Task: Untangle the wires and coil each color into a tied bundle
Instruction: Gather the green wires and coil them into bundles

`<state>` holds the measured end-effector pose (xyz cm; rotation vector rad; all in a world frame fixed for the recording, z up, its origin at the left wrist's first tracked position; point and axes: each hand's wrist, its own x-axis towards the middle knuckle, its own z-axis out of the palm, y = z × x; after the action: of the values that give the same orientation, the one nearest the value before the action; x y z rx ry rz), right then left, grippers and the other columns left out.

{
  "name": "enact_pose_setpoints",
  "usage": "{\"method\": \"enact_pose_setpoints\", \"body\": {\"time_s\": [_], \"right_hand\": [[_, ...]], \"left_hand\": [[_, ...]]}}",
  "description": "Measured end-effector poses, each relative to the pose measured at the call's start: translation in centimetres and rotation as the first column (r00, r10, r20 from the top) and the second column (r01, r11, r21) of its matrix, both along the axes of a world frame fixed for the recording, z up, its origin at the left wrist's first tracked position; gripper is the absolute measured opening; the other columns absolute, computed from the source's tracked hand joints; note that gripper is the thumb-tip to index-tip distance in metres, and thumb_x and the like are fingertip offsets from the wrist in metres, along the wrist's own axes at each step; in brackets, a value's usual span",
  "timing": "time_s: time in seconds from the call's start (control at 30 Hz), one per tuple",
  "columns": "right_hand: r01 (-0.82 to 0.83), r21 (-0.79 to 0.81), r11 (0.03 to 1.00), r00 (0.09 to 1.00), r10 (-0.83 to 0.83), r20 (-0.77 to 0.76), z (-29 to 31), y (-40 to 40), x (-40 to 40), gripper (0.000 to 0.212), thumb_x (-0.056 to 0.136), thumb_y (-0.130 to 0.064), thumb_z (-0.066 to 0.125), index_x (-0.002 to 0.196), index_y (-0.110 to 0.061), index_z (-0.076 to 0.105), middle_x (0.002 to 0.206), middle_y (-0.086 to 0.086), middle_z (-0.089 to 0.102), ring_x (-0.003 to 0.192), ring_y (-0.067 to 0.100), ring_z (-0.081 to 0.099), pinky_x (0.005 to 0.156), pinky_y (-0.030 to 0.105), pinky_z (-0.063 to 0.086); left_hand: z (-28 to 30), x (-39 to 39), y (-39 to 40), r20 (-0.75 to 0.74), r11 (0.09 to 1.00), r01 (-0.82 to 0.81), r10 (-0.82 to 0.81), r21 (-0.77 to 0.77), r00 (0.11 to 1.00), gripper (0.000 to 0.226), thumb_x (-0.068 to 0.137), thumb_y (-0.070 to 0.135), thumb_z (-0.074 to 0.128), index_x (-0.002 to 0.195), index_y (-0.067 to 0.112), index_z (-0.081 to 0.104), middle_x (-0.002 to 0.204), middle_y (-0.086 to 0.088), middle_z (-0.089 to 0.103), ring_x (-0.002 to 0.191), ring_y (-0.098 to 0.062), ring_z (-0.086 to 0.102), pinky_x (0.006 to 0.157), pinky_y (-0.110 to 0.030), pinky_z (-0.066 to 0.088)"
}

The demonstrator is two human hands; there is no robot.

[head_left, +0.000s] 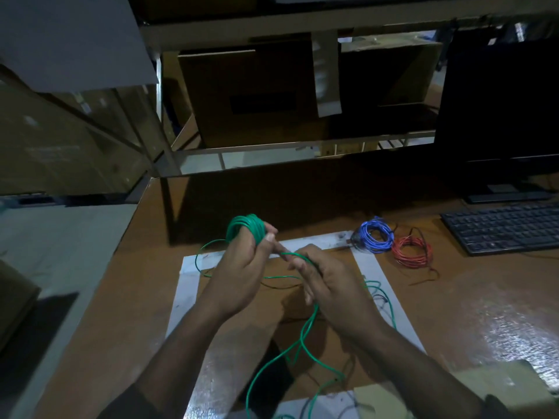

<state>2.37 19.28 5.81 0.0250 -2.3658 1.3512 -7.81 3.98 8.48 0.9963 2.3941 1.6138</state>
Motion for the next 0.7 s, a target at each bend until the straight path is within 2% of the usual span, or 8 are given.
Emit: {"method": "enact_pose_setpoints", "body": {"time_s": [0.1, 0.17, 0.27, 0.33, 0.43, 0.53, 0.63, 0.7], "right_hand": [[0.056, 0.042, 0.998, 0.994, -0.052, -0.099, 1.0, 0.6, -0.7, 0.024, 0.102, -0.05, 0.049, 0.097, -0.032, 0.064, 0.064, -0.009, 0.059, 0.058, 0.012, 0.057, 0.056, 0.043, 0.048], [0.08, 0.032, 0.996, 0.985, -0.074, -0.154, 1.5, 1.0, -1.2, 0.019, 0.101, -0.039, 0.057, 0.094, -0.026, 0.068, 0.075, -0.011, 0.064, 0.069, 0.013, 0.061, 0.063, 0.042, 0.049], [0.093, 0.026, 0.995, 0.978, -0.087, -0.189, 1.8, 1.6, -2.0, 0.015, 0.098, -0.032, 0.063, 0.089, -0.022, 0.068, 0.076, -0.011, 0.064, 0.073, 0.014, 0.062, 0.065, 0.044, 0.049], [0.109, 0.031, 0.994, 0.975, -0.101, -0.198, 1.6, 1.8, -2.4, 0.02, 0.097, -0.039, 0.062, 0.085, -0.023, 0.067, 0.076, -0.008, 0.062, 0.075, 0.016, 0.06, 0.066, 0.046, 0.048], [0.123, 0.016, 0.992, 0.977, -0.118, -0.18, 0.9, 1.9, -2.5, 0.024, 0.096, -0.044, 0.061, 0.08, -0.026, 0.062, 0.073, -0.002, 0.056, 0.074, 0.017, 0.055, 0.066, 0.044, 0.045], [0.145, 0.073, 0.987, 0.985, -0.137, -0.106, 0.1, 1.8, -2.2, 0.016, 0.093, -0.04, 0.066, 0.083, -0.027, 0.064, 0.076, -0.003, 0.054, 0.077, 0.012, 0.052, 0.069, 0.034, 0.044], [0.148, 0.189, 0.971, 0.989, -0.145, -0.03, -0.3, 1.5, -2.0, 0.008, 0.093, -0.034, 0.069, 0.088, -0.034, 0.063, 0.083, -0.008, 0.053, 0.081, 0.009, 0.052, 0.069, 0.03, 0.044], [0.134, 0.228, 0.964, 0.988, -0.148, 0.05, -0.8, 1.2, -1.8, 0.008, 0.095, -0.035, 0.068, 0.09, -0.033, 0.062, 0.087, -0.009, 0.054, 0.082, 0.009, 0.052, 0.067, 0.029, 0.046]], "left_hand": [[-0.1, 0.4, -0.3, -0.034, 0.983, 0.06, -0.067, -0.176, 0.997, 0.033, 0.106, 0.05, 0.039, 0.101, 0.027, 0.063, 0.081, 0.005, 0.072, 0.084, -0.008, 0.068, 0.083, -0.037, 0.051], [0.1, 0.4, -0.5, 0.057, 0.977, 0.127, -0.118, -0.171, 0.991, 0.041, 0.104, 0.054, 0.041, 0.092, 0.024, 0.066, 0.064, 0.001, 0.065, 0.064, -0.013, 0.063, 0.068, -0.036, 0.051], [0.7, 0.9, -1.0, 0.309, 0.962, 0.272, -0.265, 0.019, 0.913, 0.035, 0.104, 0.039, 0.055, 0.088, 0.012, 0.068, 0.052, 0.003, 0.052, 0.049, -0.011, 0.046, 0.052, -0.023, 0.039], [1.1, 1.3, -1.1, 0.413, 0.929, 0.32, -0.37, 0.186, 0.832, 0.027, 0.103, 0.026, 0.058, 0.089, 0.006, 0.068, 0.055, -0.004, 0.058, 0.044, -0.007, 0.047, 0.049, -0.017, 0.038], [1.5, 0.8, -1.4, 0.52, 0.847, 0.228, -0.484, 0.479, 0.704, 0.029, 0.103, 0.023, 0.054, 0.095, -0.001, 0.069, 0.073, -0.018, 0.071, 0.031, 0.001, 0.038, 0.046, -0.014, 0.04], [1.8, 0.4, -1.9, 0.552, 0.73, 0.073, -0.575, 0.68, 0.604, 0.037, 0.105, 0.021, 0.044, 0.096, -0.002, 0.071, 0.081, -0.018, 0.075, 0.026, 0.001, 0.034, 0.044, -0.012, 0.04], [2.7, 0.8, -1.9, 0.548, 0.696, -0.015, -0.552, 0.718, 0.629, 0.037, 0.102, 0.016, 0.042, 0.094, -0.002, 0.074, 0.085, -0.018, 0.077, 0.025, 0.0, 0.037, 0.043, -0.011, 0.04], [3.2, 0.7, -2.2, 0.523, 0.661, -0.054, -0.537, 0.748, 0.662, 0.034, 0.102, 0.013, 0.042, 0.101, -0.003, 0.071, 0.096, -0.02, 0.077, 0.026, -0.001, 0.039, 0.047, -0.011, 0.042]]}}
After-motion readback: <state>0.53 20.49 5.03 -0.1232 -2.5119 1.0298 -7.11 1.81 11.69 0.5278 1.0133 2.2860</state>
